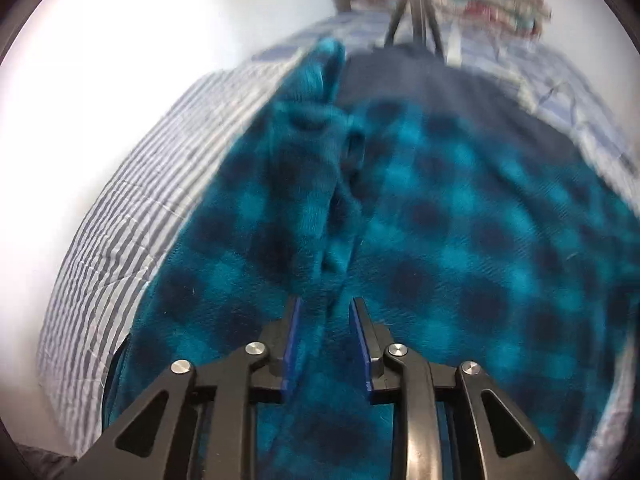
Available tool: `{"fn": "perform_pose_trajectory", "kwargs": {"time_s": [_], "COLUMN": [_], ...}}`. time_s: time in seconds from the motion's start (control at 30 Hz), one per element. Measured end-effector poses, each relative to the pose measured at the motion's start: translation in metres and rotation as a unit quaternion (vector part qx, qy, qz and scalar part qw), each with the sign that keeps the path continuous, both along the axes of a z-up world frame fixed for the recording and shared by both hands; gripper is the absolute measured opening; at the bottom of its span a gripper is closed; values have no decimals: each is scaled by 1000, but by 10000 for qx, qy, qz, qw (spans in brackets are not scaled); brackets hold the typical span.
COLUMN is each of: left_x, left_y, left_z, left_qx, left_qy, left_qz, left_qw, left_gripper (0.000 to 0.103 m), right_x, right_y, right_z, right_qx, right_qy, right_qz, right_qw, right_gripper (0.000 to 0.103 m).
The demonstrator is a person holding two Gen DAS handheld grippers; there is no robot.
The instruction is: Fold large clothes
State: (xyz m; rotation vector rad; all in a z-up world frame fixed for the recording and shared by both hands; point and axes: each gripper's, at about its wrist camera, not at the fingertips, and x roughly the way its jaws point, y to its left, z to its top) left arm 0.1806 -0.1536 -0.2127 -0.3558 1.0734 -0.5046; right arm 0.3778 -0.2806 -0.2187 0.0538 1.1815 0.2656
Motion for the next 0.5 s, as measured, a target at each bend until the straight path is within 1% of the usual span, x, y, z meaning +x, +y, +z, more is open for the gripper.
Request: {"fn": "perform_pose_trajectory", "kwargs": {"time_s": [0.03,0.07,0.13,0.17,0.2,0.27,0.3,0.37,0.43,0.47,0.5], "left_x": [-2,-4,-6,-5,-3,6,8,11,14,13,11], "left_y": [8,18,33,39,43,48,49,50,46,46,45], "left_z": [8,16,23,25,24,11,5,-13,-38,-43,-42], "left_qx": [-101,-110,-7,91,154,315,393,510,851,888,898], "left_qy": [-88,-225,-437,-491,-488,-311,-226,65,465,445,408], "left_qz": [44,167,470,684,819,1068,1118,1166,1161,1149,1149], "left_qw": [9999,9995,9979,9964,9953,9933,9927,9919,9885,9884,9885], "left_gripper": [9,9,9,9,9,8,8,8,8,8,9], "right_x": [-8,-16,-37,-49,-58,-72,-74,-73,-66,-64,-62], "right_y": [2,4,16,21,28,38,40,35,25,22,18], "right_z": [10,16,25,25,24,15,9,-8,-21,-28,-35], "right_qx": [223,404,760,869,863,634,540,537,474,364,345], "right_qy": [-78,-124,-104,-60,-33,-39,-20,138,226,258,339], "right_qz": [125,243,572,767,925,1202,1238,1075,869,790,749], "right_qw": [9996,9988,9954,9932,9920,9907,9908,9927,9948,9959,9960], "right_gripper": [25,25,25,25,25,25,25,25,23,18,15]}}
